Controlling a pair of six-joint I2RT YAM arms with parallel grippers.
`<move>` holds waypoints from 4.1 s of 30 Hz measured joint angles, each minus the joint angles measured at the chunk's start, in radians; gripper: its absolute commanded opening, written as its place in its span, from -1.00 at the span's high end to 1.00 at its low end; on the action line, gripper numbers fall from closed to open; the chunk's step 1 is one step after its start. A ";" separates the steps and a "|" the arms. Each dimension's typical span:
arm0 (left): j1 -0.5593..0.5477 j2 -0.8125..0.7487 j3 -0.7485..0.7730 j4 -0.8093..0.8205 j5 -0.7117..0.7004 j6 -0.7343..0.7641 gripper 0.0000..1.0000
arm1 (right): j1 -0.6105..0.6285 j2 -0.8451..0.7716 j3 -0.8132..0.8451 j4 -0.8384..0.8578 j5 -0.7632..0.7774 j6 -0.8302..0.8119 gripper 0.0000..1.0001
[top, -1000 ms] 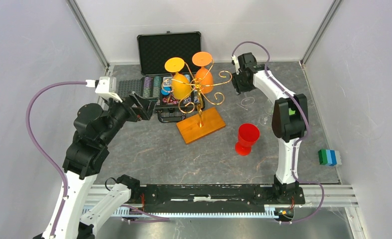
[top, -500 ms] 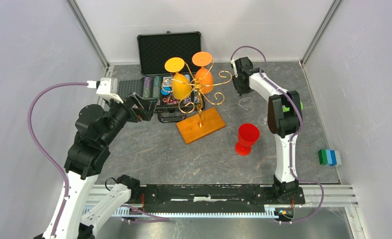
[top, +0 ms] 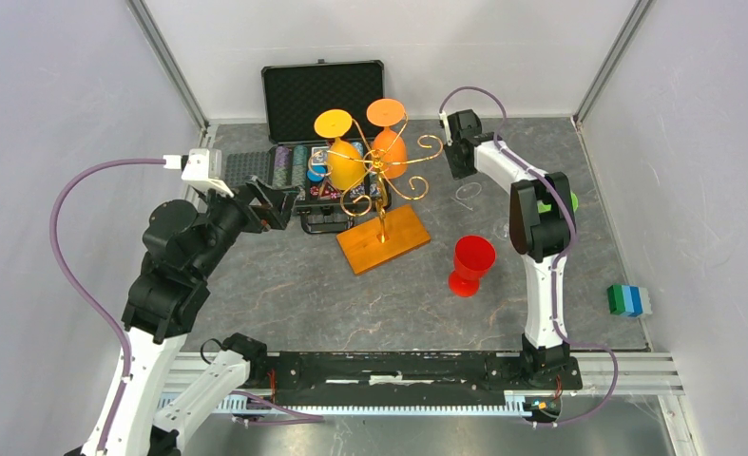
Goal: Take the wine glass off the wine glass rack
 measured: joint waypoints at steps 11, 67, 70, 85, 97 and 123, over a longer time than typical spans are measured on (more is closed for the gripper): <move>0.000 0.003 0.006 0.000 0.013 -0.001 -1.00 | 0.000 -0.086 -0.121 0.091 -0.016 0.003 1.00; -0.397 1.168 1.001 0.106 0.199 -0.306 0.14 | 0.000 -1.219 -1.473 1.683 -0.441 -0.116 0.99; -0.401 1.169 1.012 0.084 0.203 -0.285 0.17 | 0.000 -1.199 -1.476 1.701 -0.443 -0.127 0.99; -0.411 1.218 1.089 -0.032 0.203 -0.155 0.95 | -0.001 -1.141 -1.492 1.721 -0.452 -0.167 0.89; -0.517 1.251 1.096 -0.072 0.092 -0.027 0.95 | -0.001 -1.207 -1.541 1.741 -0.355 -0.143 0.09; -0.592 1.339 1.122 -0.140 -0.158 0.127 0.96 | 0.000 -1.433 -1.566 1.671 -0.446 -0.157 -0.59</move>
